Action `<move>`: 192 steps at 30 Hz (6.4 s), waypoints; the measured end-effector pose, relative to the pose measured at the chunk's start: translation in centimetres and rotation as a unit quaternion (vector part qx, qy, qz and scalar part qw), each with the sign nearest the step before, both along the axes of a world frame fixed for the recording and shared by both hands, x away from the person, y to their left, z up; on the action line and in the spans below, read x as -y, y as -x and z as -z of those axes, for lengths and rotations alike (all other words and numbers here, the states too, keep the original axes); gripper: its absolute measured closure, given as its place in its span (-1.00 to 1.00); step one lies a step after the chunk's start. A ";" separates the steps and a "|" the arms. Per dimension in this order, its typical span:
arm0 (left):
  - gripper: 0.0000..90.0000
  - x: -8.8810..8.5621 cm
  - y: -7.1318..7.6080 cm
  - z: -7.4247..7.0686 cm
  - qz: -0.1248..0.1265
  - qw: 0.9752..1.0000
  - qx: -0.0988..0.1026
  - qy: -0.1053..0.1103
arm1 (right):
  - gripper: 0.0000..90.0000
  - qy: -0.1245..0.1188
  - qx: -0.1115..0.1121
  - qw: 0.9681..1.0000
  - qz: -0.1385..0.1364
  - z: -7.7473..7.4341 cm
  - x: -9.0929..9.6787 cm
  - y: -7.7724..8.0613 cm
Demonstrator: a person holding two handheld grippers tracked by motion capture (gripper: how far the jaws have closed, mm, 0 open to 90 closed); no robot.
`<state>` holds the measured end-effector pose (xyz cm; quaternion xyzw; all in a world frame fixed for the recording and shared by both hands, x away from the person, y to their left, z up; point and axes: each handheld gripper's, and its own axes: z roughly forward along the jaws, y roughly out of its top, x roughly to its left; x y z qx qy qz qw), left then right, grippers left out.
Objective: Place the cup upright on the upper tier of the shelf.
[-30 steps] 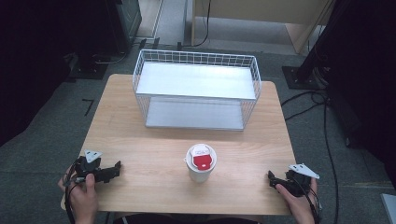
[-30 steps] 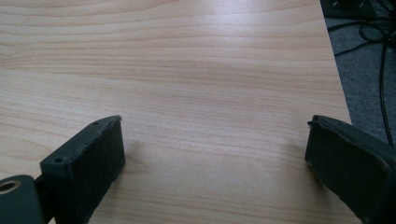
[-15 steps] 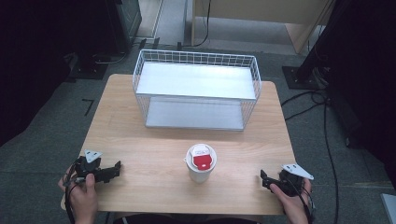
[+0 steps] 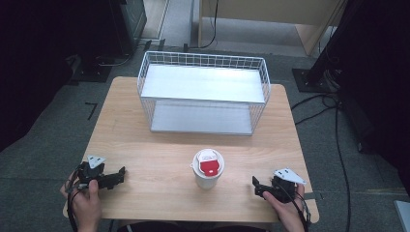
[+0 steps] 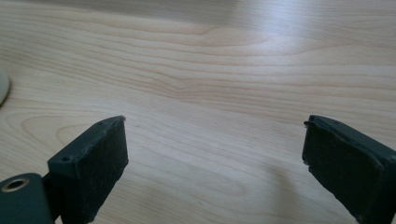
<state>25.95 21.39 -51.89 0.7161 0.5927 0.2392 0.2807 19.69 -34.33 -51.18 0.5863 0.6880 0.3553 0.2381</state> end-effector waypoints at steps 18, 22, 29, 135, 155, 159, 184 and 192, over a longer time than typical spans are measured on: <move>-1.00 0.0 0.0 0.0 0.000 1.000 0.000 0.000 | -0.84 -0.019 -0.002 0.997 -0.071 -0.2 -4.7 0.3; -1.00 0.0 0.0 0.0 0.000 1.000 0.000 0.000 | -0.84 -0.021 -0.001 0.996 -0.083 -0.2 -5.5 0.3; -1.00 0.0 0.0 0.0 0.000 1.000 0.000 0.000 | -0.84 -0.028 0.003 0.992 -0.125 -0.3 -7.6 0.7; -1.00 0.0 0.0 0.0 0.001 1.000 -0.001 0.000 | -0.80 -0.076 0.162 0.971 -0.161 -6.5 -15.8 -2.4; -1.00 0.0 0.0 0.0 0.001 1.000 0.000 -0.001 | -0.80 -0.085 0.182 0.970 -0.139 -11.0 -15.5 -4.3; -1.00 0.0 0.0 0.0 0.001 1.000 -0.001 -0.001 | -0.80 -0.087 0.180 0.970 -0.139 -12.0 -15.5 -4.8; -1.00 0.0 0.0 0.0 0.000 1.000 -0.001 0.000 | -0.79 -0.076 0.194 0.967 -0.146 -17.5 -16.7 -8.5; -1.00 0.0 0.0 0.0 0.000 1.000 0.000 0.000 | -0.79 -0.087 0.200 0.965 -0.144 -19.2 -16.6 -9.8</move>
